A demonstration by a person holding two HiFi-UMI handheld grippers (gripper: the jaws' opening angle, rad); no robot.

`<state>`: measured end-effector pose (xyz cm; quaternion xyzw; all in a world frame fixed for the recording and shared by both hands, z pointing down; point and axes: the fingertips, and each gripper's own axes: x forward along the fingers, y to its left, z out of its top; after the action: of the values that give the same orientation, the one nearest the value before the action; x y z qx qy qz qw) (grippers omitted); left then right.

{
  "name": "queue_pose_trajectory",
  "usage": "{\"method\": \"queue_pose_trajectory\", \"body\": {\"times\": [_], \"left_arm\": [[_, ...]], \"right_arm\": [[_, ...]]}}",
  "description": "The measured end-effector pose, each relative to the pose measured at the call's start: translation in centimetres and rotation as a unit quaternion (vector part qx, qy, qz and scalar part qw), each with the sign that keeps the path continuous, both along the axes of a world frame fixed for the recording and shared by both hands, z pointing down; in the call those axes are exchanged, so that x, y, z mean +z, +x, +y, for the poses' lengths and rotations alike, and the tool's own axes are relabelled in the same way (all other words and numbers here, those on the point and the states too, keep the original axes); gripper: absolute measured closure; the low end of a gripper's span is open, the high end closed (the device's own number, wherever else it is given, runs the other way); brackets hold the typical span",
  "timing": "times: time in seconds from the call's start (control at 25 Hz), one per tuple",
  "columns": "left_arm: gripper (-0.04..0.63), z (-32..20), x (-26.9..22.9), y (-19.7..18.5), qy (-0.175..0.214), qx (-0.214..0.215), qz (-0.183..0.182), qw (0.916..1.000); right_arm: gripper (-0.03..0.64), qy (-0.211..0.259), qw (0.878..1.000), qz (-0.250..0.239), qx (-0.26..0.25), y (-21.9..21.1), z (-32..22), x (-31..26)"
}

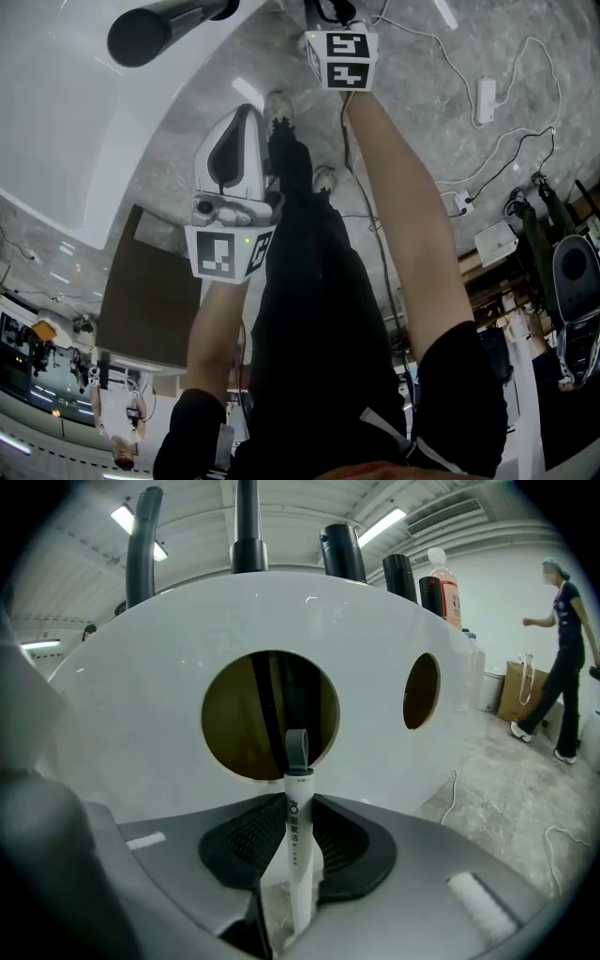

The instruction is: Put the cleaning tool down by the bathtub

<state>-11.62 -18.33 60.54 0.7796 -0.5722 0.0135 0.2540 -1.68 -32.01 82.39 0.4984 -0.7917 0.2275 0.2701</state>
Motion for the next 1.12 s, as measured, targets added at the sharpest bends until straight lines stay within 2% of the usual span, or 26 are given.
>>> {"method": "queue_pose_trajectory", "body": {"times": [1.0, 1.12], "left_arm": [[0.588, -0.6, 0.6, -0.5, -0.008, -0.005, 0.01, 0.9999], [0.589, -0.6, 0.6, -0.6, -0.009, -0.006, 0.012, 0.9999]], "right_arm": [[0.525, -0.003, 1.0, 0.008, -0.009, -0.7, -1.6, 0.9], [0.523, -0.029, 0.999, 0.011, -0.009, -0.7, -1.1, 1.8]]}}
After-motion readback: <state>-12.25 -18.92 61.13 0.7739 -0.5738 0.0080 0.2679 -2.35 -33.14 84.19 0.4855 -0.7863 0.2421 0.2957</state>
